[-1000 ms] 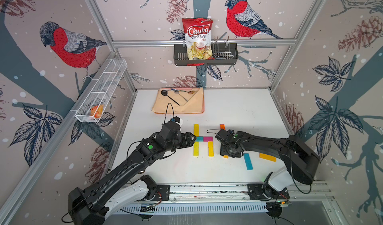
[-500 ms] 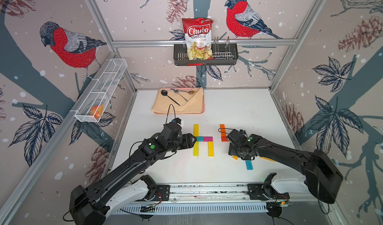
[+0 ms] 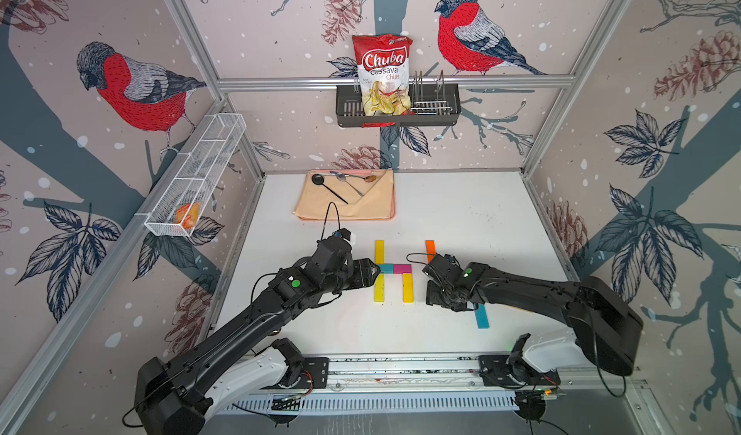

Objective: Assemble the letter h with building blocks
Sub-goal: Pick up the building block from the center of the board.

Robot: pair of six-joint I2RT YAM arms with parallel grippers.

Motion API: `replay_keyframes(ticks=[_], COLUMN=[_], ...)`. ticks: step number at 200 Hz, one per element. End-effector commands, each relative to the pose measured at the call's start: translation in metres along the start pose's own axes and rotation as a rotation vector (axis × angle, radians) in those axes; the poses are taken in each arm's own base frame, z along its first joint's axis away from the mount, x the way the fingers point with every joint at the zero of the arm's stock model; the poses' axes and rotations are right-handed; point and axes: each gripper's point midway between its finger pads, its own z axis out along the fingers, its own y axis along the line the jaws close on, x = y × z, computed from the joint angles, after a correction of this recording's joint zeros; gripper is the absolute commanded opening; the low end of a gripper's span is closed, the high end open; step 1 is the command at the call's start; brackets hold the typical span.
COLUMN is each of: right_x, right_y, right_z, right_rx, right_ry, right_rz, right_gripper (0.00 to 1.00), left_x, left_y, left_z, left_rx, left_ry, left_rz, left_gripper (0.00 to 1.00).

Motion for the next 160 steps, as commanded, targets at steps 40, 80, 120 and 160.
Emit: replay_keyframes(ticks=[40,80,120,160], right_x=[-0.023,-0.024,-0.024,-0.016], right_y=[-0.034,-0.032,-0.023,-0.033], right_z=[-0.016,0.001,0.008,0.022], right_rx=[0.160,0.083,0.046,0.077], right_ry=[-0.068,-0.031,-0.039,-0.007], right_rz=[-0.031,-0.135,-0.210,-0.216], right_gripper=[0.91,0.95,0.93,0.83], left_x=[-0.006,-0.007,-0.007,-0.007], left_y=[-0.002,-0.003,-0.002,-0.002], left_z=[0.000,0.001,0.001,0.002], left_rx=[-0.001,0.003,-0.004,-0.006], left_ry=[-0.024,-0.022,-0.022,-0.017], left_rz=[0.011,0.010,0.009,0.009], left_gripper=[0.70,0.70,0.70,0.70])
